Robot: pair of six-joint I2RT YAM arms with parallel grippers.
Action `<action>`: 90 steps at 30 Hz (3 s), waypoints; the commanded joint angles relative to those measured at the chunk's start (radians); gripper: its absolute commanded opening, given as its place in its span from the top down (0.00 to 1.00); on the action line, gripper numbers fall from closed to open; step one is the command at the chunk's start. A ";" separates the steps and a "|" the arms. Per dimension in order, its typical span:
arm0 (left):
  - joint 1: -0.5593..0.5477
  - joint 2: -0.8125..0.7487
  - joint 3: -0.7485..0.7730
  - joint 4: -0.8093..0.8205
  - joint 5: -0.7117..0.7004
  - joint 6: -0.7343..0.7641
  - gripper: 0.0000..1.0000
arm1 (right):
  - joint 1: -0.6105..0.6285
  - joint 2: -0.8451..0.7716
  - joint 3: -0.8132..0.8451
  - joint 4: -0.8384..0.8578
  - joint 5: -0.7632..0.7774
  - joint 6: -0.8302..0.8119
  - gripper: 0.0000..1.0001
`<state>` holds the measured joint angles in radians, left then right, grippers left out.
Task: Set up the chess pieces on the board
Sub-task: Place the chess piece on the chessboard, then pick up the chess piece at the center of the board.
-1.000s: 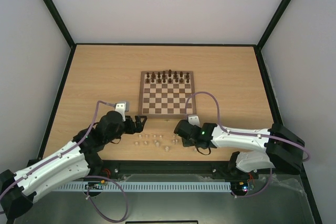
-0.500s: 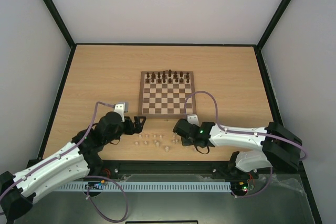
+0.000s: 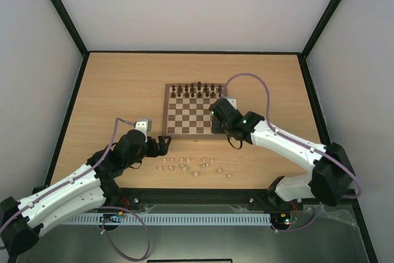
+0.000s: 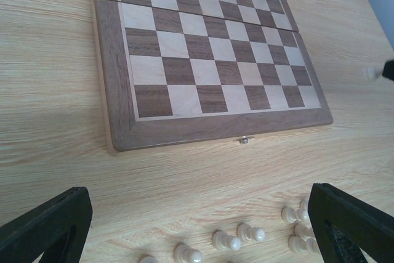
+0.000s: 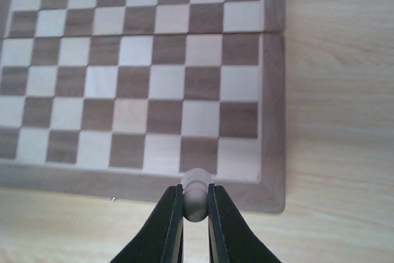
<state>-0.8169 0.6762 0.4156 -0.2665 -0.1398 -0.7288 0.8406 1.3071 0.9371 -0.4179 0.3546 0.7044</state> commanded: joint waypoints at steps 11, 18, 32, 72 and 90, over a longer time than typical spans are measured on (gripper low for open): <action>0.010 0.058 0.032 -0.020 -0.032 -0.008 0.01 | -0.165 0.324 0.113 0.041 -0.104 -0.198 0.97; 0.012 0.057 0.026 -0.020 -0.036 -0.008 0.01 | -0.177 0.352 0.111 0.056 -0.100 -0.204 0.97; 0.019 0.062 0.024 -0.019 -0.037 -0.007 0.01 | -0.204 0.371 0.118 0.062 -0.125 -0.221 0.87; 0.016 0.174 0.016 -0.015 0.042 -0.031 0.01 | 0.193 -0.148 -0.232 -0.194 -0.087 0.136 0.67; 0.016 0.231 0.023 0.056 0.086 0.013 0.01 | 0.498 -0.173 -0.317 -0.335 -0.039 0.512 0.67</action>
<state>-0.8017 0.8963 0.4198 -0.2314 -0.0708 -0.7288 1.3090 1.1072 0.6308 -0.6651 0.2787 1.1240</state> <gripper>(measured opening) 0.991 0.332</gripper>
